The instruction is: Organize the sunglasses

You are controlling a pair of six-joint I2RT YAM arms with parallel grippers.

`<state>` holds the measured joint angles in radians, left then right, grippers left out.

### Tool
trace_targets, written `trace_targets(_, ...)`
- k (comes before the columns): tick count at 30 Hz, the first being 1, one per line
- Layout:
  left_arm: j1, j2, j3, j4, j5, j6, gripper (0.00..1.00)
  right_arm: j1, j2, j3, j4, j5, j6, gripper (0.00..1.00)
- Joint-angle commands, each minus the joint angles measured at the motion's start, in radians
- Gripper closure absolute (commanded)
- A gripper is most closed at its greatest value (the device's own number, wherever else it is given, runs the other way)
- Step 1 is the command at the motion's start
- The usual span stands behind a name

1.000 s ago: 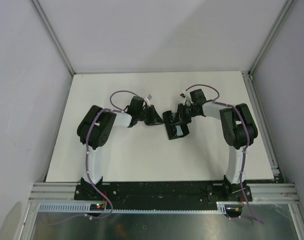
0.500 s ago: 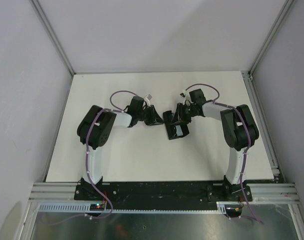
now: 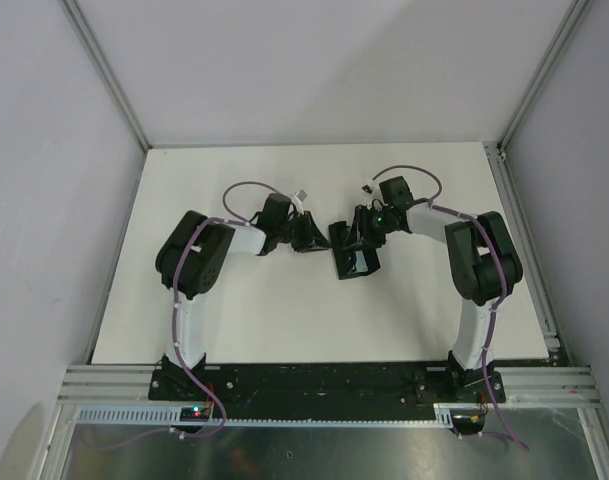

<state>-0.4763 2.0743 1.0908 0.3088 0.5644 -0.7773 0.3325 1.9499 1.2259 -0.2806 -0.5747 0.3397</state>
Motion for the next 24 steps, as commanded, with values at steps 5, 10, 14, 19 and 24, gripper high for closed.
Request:
trace_targets(5, -0.008, 0.012, 0.021, -0.001, 0.012, 0.024, 0.78, -0.007, -0.062, 0.013, 0.000, 0.003, -0.005, 0.52)
trace_targets(10, -0.008, 0.010, 0.024, -0.001, 0.012, 0.025, 0.78, -0.015, -0.080, 0.020, -0.012, 0.015, -0.003, 0.51)
trace_targets(14, -0.008, 0.011, 0.024, -0.001, 0.011, 0.026, 0.78, -0.025, -0.096, 0.023, -0.027, 0.024, -0.009, 0.51)
trace_targets(19, -0.008, 0.013, 0.023, -0.001, 0.013, 0.026, 0.78, -0.028, -0.104, 0.023, -0.045, 0.036, -0.018, 0.66)
trace_targets(24, -0.008, 0.015, 0.020, -0.001, 0.014, 0.026, 0.78, -0.024, -0.076, 0.023, -0.053, 0.037, -0.023, 0.81)
